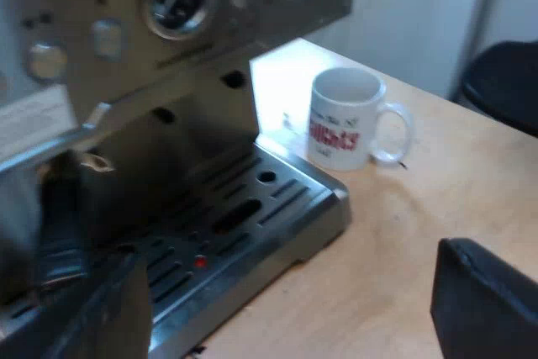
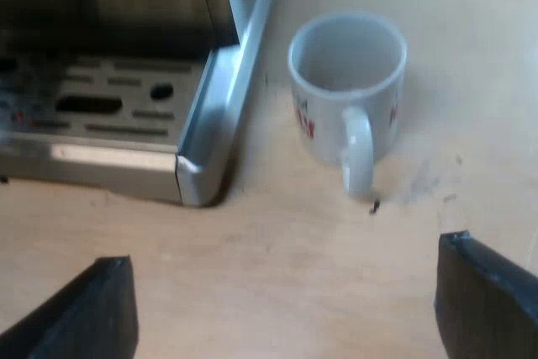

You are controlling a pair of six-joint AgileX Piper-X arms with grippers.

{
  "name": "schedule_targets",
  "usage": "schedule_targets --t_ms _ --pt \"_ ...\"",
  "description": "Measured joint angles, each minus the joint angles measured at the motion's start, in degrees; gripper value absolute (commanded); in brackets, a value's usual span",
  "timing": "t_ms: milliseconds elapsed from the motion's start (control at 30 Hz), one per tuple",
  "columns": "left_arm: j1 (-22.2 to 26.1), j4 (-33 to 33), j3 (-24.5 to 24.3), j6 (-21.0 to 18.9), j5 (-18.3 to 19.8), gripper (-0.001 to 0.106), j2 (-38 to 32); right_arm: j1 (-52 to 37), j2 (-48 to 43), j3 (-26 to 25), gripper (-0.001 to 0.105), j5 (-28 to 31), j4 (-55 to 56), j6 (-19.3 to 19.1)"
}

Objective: Place mug into machine

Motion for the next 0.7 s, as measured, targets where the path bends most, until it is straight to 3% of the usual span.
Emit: schedule_targets --t_ms 367,700 --pt "-7.97 -7.92 0.22 0.0 0.13 0.07 11.62 0.0 2.65 8.97 0.072 0.0 -11.96 0.0" --pt "-9.17 -11.28 0.29 0.0 0.13 0.07 17.64 0.0 2.65 20.67 0.072 1.08 -27.19 0.0"
